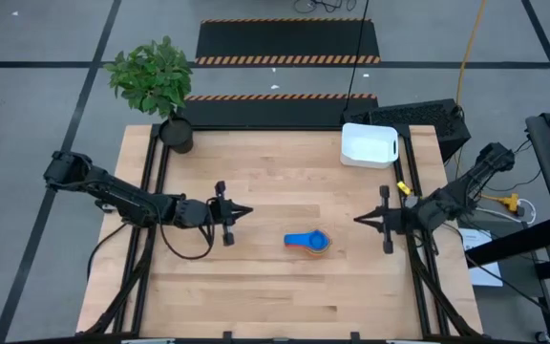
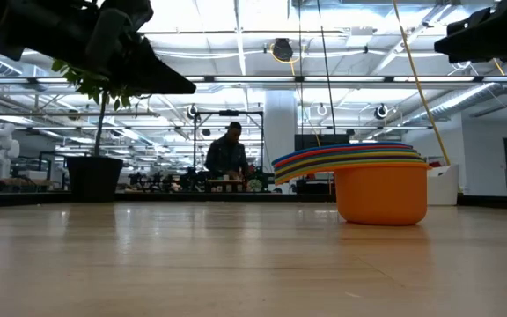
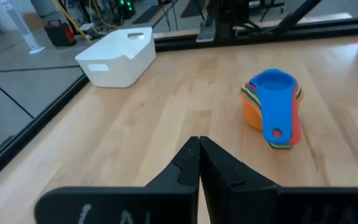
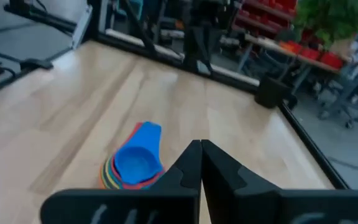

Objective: Nest measuring cups in basket
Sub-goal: Return to Home Position

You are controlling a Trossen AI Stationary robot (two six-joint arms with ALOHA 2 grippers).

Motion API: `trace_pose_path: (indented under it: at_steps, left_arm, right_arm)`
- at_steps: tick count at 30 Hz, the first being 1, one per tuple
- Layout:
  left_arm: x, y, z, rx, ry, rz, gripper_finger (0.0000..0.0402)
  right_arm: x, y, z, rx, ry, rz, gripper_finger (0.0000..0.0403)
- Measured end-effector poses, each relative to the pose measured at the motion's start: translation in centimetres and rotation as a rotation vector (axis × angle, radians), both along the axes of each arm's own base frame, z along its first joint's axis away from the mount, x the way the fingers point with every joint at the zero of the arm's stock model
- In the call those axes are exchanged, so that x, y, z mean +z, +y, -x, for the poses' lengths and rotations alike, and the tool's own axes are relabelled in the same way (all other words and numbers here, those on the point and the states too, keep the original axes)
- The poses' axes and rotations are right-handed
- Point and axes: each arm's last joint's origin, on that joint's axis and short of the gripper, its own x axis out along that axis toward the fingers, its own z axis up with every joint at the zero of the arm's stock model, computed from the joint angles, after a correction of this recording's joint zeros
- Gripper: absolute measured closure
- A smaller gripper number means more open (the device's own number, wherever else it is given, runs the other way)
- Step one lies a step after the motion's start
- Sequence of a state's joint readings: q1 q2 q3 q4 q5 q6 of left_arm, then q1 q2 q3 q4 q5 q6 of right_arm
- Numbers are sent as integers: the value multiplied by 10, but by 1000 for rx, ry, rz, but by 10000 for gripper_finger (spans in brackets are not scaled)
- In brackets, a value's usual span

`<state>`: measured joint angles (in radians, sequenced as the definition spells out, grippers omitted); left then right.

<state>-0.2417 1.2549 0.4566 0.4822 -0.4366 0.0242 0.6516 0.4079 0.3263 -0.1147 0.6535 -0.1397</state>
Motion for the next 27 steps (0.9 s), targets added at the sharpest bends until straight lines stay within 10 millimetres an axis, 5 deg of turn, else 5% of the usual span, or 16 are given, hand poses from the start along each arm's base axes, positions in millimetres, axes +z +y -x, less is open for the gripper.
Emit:
trace_pose_path:
  at_steps: [9,27]
  left_arm:
    - [-1,1,1,-4,-1,-18,387]
    - [-1,9,-1,-7,10,-47,395]
  right_arm:
    - [-19,-5,-10,107,-131,1,403]
    - [-41,-25,-17,145,-116,-93,403]
